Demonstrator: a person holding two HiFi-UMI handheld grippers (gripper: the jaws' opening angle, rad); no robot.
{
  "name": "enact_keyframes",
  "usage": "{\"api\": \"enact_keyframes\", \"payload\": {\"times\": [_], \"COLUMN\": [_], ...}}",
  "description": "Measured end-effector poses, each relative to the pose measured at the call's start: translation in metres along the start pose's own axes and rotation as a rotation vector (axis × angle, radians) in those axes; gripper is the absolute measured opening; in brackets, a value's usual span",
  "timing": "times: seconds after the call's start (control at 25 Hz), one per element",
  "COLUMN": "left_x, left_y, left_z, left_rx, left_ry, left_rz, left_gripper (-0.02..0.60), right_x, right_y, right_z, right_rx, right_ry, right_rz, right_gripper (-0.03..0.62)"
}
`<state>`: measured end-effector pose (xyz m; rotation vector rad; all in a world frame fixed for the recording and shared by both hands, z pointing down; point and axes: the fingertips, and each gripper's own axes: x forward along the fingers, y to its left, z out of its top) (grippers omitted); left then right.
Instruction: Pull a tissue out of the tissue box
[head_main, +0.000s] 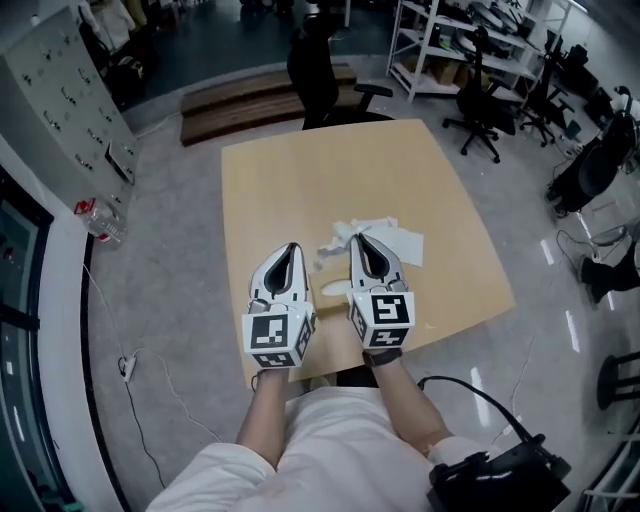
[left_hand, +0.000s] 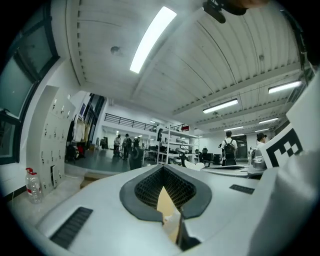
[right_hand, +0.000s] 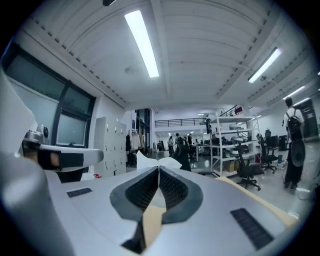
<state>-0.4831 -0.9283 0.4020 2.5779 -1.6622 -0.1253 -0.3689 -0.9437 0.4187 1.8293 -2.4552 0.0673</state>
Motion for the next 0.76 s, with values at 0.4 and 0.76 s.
{"api": "enact_keyframes", "payload": {"times": [0.4,0.76], "left_x": [-0.030,-0.049], "left_y": [-0.016,-0.017], "left_z": [0.036,0.023], "left_rx": [0.064,0.072], "left_ry": [-0.087,-0.075], "left_rz": [-0.007,0.006], "left_gripper": [0.000,0.000], "right_x": [-0.042,-0.064], "right_y": [0.014,0.019], "right_z": [0.056,0.041], "right_rx": [-0.031,-0.025], "right_ry": [-0.150,-0.143], "right_rz": [-0.006,-0.023], "right_gripper": [0.012,0.012]}}
